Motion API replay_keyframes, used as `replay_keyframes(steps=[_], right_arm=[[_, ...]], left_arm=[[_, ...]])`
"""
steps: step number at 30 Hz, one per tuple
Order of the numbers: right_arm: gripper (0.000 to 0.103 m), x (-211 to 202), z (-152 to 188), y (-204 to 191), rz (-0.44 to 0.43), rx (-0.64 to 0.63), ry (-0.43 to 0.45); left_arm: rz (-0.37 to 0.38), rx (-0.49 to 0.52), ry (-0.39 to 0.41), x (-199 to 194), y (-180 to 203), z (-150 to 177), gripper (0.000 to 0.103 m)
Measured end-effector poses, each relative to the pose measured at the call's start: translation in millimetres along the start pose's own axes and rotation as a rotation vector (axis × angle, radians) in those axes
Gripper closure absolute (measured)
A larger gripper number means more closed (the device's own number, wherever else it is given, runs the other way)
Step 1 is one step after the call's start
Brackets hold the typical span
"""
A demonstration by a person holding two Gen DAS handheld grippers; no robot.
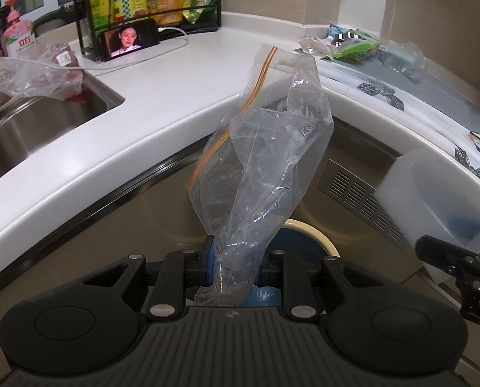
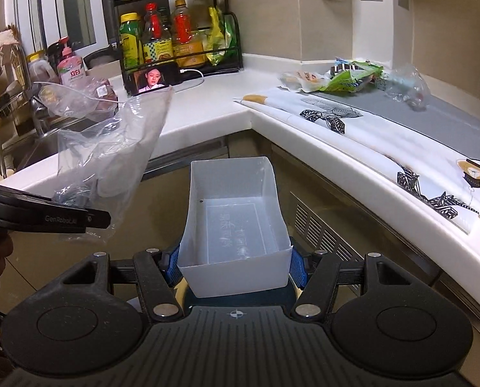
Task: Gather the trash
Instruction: 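Carry the bag and box down into the cabinet above the blue bin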
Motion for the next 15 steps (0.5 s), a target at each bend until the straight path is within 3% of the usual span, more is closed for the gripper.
replay_keyframes(steps=[15], right_arm=[[0.039, 6.5, 6.2, 7.1, 0.012, 0.021, -0.027]], left_arm=[[0.005, 0.034, -0.004, 2.9, 9.7, 2.4, 0.080]])
Point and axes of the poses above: each gripper's, at about its wrist camera, not at the fingertips, and x roughly the way its jaws point, y to its right, z to its underside, the point moved 10 cm from there along x, roughly the way its jaws point, and after that the axes turned 8 degrees about x, right-handed, at the moved point
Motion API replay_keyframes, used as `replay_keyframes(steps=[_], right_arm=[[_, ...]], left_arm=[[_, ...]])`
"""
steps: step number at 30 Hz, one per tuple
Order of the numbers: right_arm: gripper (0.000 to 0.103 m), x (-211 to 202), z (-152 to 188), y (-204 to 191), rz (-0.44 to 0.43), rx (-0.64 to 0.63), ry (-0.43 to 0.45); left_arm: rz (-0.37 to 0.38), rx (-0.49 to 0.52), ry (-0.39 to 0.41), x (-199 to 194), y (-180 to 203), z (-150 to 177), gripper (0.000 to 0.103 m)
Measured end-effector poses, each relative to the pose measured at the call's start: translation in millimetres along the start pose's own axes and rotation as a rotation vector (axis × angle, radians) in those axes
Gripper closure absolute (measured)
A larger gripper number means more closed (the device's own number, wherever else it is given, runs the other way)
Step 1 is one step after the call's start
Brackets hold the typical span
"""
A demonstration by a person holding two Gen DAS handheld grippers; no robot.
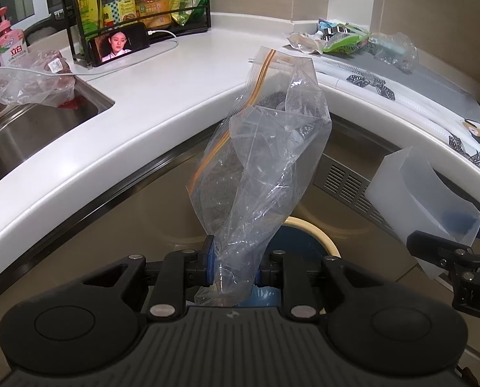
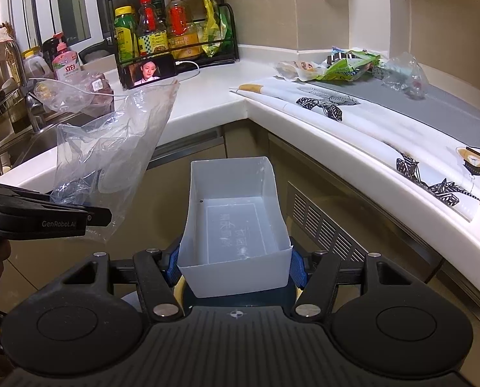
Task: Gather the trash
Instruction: 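Carry the bag and box down into the cabinet above the blue bin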
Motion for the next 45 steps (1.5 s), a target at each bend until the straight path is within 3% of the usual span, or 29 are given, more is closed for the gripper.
replay_keyframes(steps=[23, 29, 35, 45], right_arm=[[0.038, 28, 13, 8, 0.016, 0.006, -0.082], [0.038, 52, 19, 19, 0.036, 0.020, -0.110], [0.038, 87, 33, 30, 0.043, 0.066, -0.178], [0.038, 140, 45, 36, 0.087, 0.027, -0.243]], left_arm=[[0.106, -0.014, -0.181, 37, 13, 27, 0.080], [0.140, -0.009, -0.254, 61, 19, 34, 0.080], [0.141, -0.002, -0.295, 88, 22, 37, 0.080], [0.122, 0.015, -0.398, 134, 32, 56, 0.080]])
Point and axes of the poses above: each gripper's, at about its wrist camera, not at the fingertips, and x roughly the way its jaws point, y to its right, z to its underside, the point moved 10 cm from there along x, roughly the way its jaws point, and after that the axes turned 8 degrees about x, right-handed, at the moved point
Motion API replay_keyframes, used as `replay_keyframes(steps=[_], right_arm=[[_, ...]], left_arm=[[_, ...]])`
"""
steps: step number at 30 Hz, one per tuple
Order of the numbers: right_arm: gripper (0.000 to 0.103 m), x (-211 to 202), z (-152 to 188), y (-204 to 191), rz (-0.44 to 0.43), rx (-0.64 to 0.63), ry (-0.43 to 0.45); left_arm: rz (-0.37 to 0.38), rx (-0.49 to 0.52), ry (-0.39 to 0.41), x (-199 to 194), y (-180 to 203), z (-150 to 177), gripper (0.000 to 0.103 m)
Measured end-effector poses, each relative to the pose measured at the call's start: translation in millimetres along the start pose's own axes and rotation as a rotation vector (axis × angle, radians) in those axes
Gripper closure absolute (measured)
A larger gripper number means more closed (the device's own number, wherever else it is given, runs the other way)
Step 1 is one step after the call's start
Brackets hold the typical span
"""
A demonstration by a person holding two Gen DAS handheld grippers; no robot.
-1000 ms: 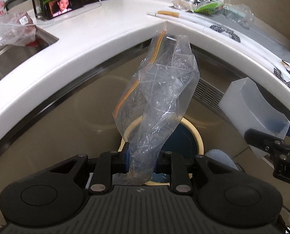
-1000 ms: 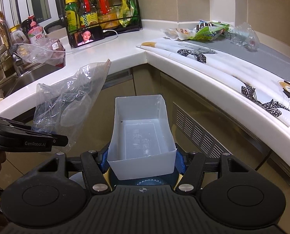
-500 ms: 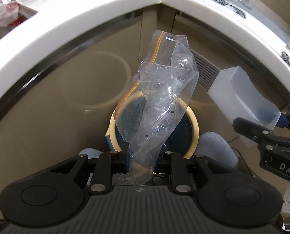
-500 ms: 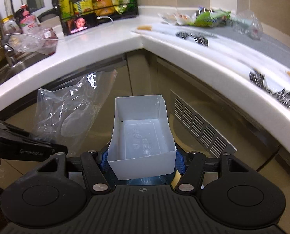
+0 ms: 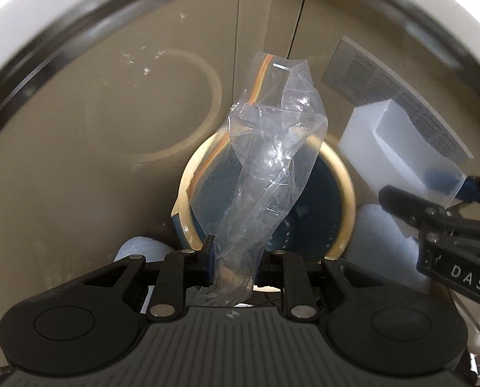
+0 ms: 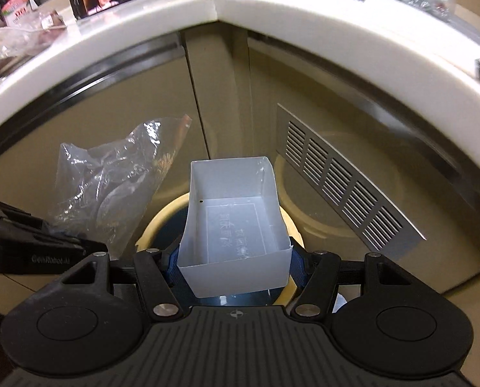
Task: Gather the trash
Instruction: 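Carry the bag and box down into the cabinet above the blue bin, then open both grippers to drop the bag and box into the blue bin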
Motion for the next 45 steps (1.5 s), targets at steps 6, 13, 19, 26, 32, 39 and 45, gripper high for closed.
replay_keyframes(steps=[6, 13, 19, 26, 32, 39, 45], right_arm=[[0.038, 43, 2, 5, 0.031, 0.014, -0.063], [0.038, 90, 13, 7, 0.058, 0.030, -0.163], [0.038, 126, 24, 1, 0.089, -0.007, -0.239], [0.038, 154, 35, -1, 0.118, -0.020, -0.313], [0.038, 167, 41, 0, 0.134, -0.018, -0.374], [0.038, 186, 52, 0, 0.154, 0.000, -0.451], [0.038, 195, 57, -5, 0.161, 0.006, -0.501]], left_arm=[[0.004, -0.002, -0.061, 31, 0, 0, 0.080], [0.013, -0.001, -0.136, 60, 4, -1, 0.080], [0.025, -0.012, -0.211, 82, -1, -4, 0.080], [0.023, -0.004, -0.281, 104, 7, -10, 0.080], [0.037, 0.001, -0.328, 123, 13, -10, 0.080], [0.041, 0.007, -0.382, 147, 13, -6, 0.080], [0.046, -0.002, -0.437, 160, 12, -6, 0.080]])
Point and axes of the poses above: each gripper's, at about its wrist camera, not at the fingertips, and x roughly the way its jaws point, y to its right, z to its underside, the point moved 10 cm from there along x, roughly the way its jaws point, and after that the axes turned 8 degrees about x, right-handed, at the moved point
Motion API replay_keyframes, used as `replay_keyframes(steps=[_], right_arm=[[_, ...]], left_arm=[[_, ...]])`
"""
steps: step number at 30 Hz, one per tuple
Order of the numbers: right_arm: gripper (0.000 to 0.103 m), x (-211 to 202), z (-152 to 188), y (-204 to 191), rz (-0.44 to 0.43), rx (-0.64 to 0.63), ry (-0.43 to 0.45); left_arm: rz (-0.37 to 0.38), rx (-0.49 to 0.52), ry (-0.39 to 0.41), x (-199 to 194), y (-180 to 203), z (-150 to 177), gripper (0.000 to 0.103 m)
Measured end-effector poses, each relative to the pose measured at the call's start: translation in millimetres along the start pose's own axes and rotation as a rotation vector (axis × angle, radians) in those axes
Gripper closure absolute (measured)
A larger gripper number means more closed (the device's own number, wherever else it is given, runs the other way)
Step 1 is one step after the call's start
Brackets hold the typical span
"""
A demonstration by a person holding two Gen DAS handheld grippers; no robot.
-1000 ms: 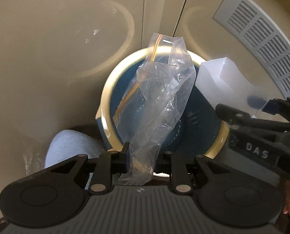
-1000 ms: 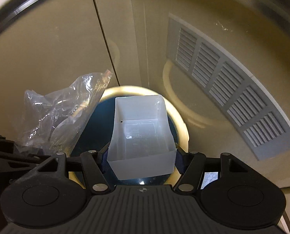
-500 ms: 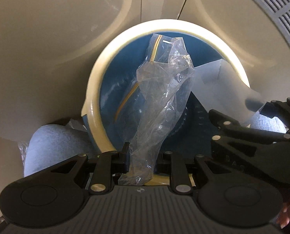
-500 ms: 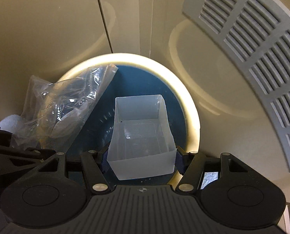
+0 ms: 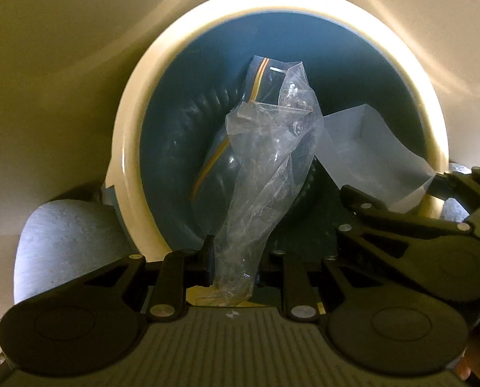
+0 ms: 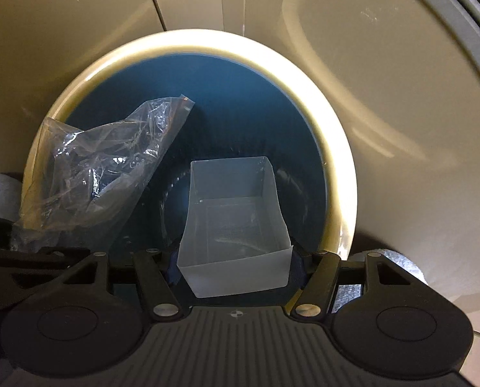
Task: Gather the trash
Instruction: 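Open both grippers to drop the bag and box into the blue bin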
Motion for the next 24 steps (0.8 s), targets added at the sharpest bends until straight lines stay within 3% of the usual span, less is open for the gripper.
replay_keyframes(steps=[8, 10, 12, 14, 17, 20, 24], right_arm=[[0.038, 0, -5, 1, 0.009, 0.023, -0.029], [0.038, 3, -14, 6, 0.006, 0.028, -0.036], [0.037, 1, -16, 5, 0.007, 0.032, -0.043], [0.035, 4, -16, 11, 0.034, 0.031, -0.037], [0.033, -5, -21, 15, 0.017, 0.059, -0.034], [0.033, -17, -24, 18, -0.022, 0.098, -0.041], [0.020, -42, -29, 20, -0.042, 0.118, 0.001]], left_arm=[[-0.013, -0.012, -0.028, 7, -3, -7, 0.080], [-0.021, -0.007, -0.026, 7, 2, -10, 0.076], [-0.013, -0.008, -0.029, 6, 6, -12, 0.044], [-0.037, -0.021, -0.007, -2, 3, -13, 0.034], [-0.002, -0.049, 0.009, -14, 3, -16, 0.027], [0.001, -0.079, 0.010, -34, -3, -16, 0.013], [-0.017, -0.089, 0.056, -66, -8, -13, 0.006]])
Point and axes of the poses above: each gripper's, at about its wrist camera, not at the fingertips, and x roughly the way its jaws point, y to its right, z to its underside, the point moved 10 cm from there along x, roughly the way its jaws point, and after that the axes turned 8 degrees about x, right-handed, at the moved point
